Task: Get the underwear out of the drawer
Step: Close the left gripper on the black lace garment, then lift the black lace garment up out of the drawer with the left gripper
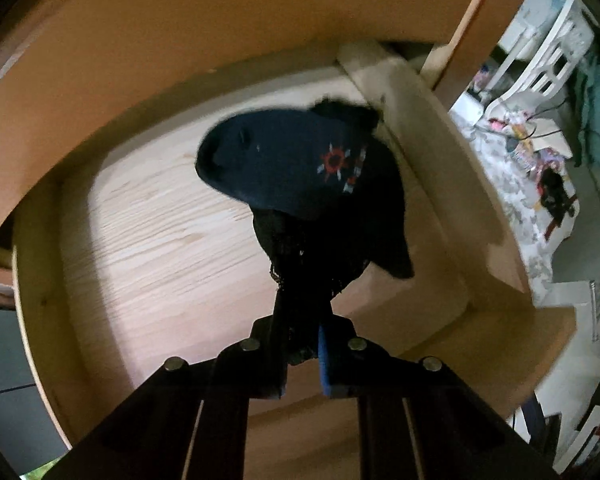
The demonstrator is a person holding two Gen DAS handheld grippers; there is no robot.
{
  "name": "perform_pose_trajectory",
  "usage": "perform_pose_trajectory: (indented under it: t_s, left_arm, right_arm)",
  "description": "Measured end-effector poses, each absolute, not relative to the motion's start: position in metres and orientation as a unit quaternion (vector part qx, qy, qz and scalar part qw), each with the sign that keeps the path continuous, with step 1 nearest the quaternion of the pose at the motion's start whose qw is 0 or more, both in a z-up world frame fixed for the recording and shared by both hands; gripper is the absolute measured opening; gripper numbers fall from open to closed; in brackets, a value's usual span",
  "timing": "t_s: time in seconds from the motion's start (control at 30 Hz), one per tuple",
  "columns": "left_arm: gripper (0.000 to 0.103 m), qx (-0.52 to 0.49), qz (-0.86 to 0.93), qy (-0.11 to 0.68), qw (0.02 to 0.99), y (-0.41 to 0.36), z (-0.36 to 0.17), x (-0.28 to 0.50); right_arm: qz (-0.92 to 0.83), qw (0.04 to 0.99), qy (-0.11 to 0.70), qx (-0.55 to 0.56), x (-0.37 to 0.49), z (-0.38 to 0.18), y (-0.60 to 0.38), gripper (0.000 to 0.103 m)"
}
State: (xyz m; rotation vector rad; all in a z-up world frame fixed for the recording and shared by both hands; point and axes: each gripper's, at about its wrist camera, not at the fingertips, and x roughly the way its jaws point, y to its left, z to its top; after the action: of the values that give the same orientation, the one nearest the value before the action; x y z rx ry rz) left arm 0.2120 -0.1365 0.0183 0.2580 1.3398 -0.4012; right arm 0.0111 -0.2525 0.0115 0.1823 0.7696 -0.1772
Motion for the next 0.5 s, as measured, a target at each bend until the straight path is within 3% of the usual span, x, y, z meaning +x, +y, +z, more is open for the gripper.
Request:
perform_pose_trajectory:
  t_s: [0.5]
  left_arm:
    - [0.011,-0.007,-0.175,0.461,0.870,-0.073,0.083,0.150]
  right_arm:
    - [-0.087,0.927,0.362,0.049,0.008,0.018,-0.238,0.103]
